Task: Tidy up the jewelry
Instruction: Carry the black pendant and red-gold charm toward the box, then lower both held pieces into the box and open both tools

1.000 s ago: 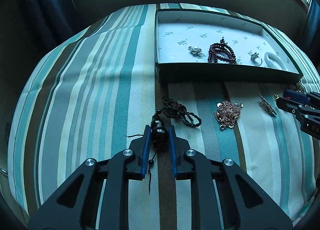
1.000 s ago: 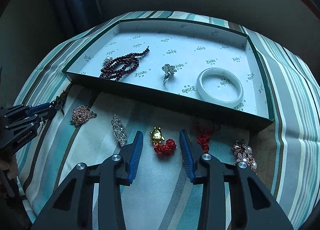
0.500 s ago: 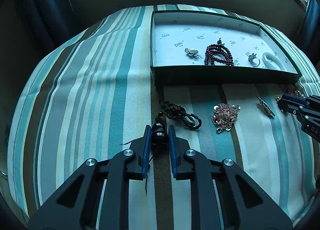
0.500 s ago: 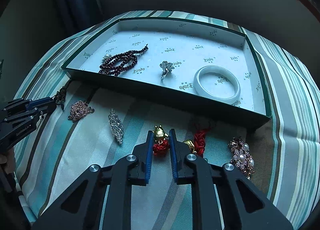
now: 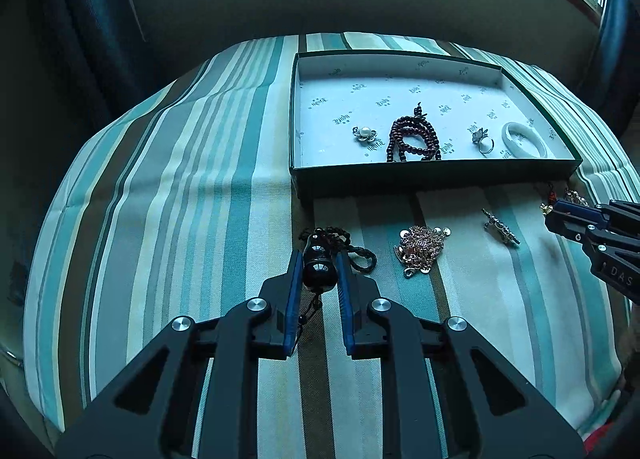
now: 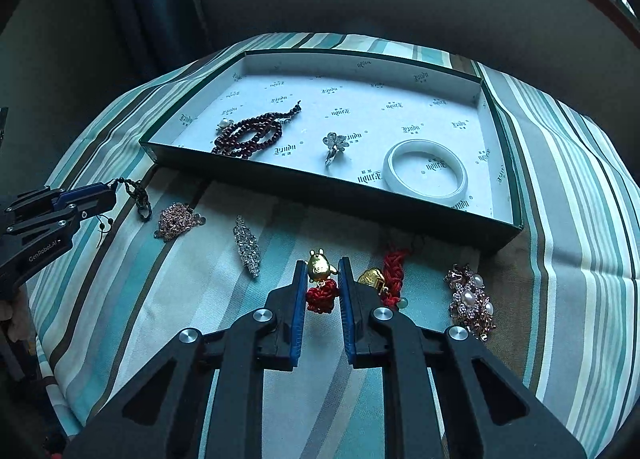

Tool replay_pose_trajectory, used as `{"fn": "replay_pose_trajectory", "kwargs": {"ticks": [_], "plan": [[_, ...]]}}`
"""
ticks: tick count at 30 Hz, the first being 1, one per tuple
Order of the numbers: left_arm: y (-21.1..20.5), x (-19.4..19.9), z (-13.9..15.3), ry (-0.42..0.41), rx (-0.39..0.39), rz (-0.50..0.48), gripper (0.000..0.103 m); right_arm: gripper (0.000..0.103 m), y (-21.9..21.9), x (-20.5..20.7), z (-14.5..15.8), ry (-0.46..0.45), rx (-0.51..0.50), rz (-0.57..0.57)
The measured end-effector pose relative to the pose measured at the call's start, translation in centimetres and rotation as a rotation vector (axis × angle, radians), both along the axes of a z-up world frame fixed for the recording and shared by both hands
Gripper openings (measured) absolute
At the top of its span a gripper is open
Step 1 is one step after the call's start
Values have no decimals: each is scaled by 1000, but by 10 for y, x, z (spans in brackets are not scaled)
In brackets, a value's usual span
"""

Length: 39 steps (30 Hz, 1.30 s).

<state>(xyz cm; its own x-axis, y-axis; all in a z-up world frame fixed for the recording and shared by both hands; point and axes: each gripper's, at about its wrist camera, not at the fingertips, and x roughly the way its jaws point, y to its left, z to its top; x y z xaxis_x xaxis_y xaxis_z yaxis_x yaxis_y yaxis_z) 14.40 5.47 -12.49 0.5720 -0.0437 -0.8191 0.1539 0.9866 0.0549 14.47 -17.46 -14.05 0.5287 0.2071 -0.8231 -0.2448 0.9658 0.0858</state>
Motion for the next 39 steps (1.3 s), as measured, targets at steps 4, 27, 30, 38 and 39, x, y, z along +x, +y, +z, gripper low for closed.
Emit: {"fn": "replay_pose_trajectory", "kwargs": {"ticks": [4,27,30,38,39], "plan": [[-3,-5,11,-20,-2,-4,17,16,-2,-3,5,-14,8,-3],[-49,53,75,-194,-86,-101,17,16,-28,47,62,-176,38,-69],[-57,78,72,-207,-89,-106,17,16,-34,70,60,-178,37,-79],[-63,142,29,-130,-81,-75,17,16,-47,117,27,-126,8,-101],[-62,148,23,-115,-80,-69,17,16,-48,121,21,-113,5,-104]]}}
